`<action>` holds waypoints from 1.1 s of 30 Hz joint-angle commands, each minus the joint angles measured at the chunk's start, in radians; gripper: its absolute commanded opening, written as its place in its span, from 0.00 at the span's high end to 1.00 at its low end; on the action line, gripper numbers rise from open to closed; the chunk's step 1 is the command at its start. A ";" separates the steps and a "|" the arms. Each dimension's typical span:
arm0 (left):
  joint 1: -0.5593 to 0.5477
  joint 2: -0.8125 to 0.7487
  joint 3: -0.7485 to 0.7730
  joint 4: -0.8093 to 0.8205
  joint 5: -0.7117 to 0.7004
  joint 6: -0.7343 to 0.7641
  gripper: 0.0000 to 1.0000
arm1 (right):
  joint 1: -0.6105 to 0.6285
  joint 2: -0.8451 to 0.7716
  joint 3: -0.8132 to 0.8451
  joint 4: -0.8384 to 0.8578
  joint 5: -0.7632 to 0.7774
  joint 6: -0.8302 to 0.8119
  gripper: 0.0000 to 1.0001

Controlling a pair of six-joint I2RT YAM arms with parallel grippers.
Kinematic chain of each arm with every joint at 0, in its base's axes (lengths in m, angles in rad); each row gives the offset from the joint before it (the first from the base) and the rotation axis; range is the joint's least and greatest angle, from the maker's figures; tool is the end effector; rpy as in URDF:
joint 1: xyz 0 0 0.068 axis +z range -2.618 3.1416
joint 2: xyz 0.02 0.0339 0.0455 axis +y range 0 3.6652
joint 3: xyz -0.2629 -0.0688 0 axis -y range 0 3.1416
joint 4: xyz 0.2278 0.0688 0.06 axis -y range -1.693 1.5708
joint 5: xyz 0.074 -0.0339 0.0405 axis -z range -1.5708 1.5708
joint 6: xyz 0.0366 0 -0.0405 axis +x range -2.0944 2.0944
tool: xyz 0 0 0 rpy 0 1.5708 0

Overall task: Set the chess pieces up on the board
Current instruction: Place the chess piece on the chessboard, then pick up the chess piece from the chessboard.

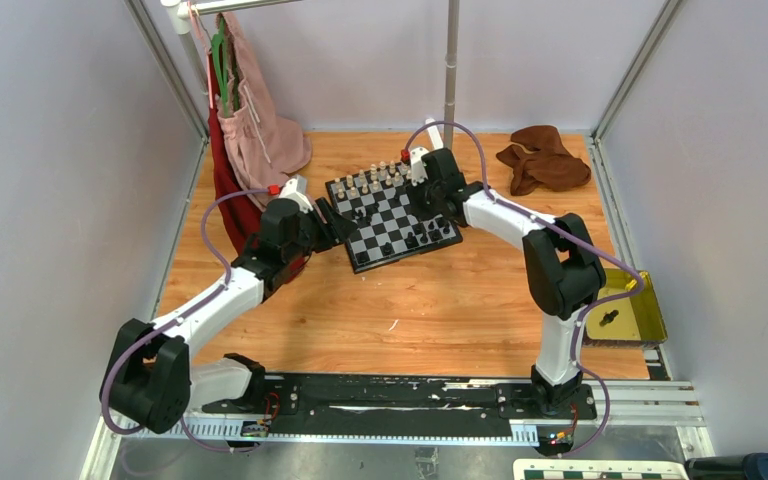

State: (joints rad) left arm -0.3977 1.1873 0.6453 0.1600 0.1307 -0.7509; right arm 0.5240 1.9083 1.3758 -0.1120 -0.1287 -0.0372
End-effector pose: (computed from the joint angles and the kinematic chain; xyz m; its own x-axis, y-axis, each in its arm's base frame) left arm 0.2287 -0.1013 0.2501 -0.5893 -0.4862 -0.6452 0.1277 0.7325 -0.6686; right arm 0.3630 0.2152 0.2313 -0.4981 -0.3304 -0.8017 -0.6040 0.7956 0.0473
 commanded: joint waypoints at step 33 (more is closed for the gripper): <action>0.074 0.117 0.037 0.069 0.037 0.033 0.00 | -0.007 0.372 0.511 -0.126 -0.048 -0.022 0.55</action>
State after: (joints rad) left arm -0.3367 1.2877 0.6525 0.2089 0.1539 -0.7322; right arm 0.5228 2.2486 1.8381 -0.2085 -0.1608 -0.0532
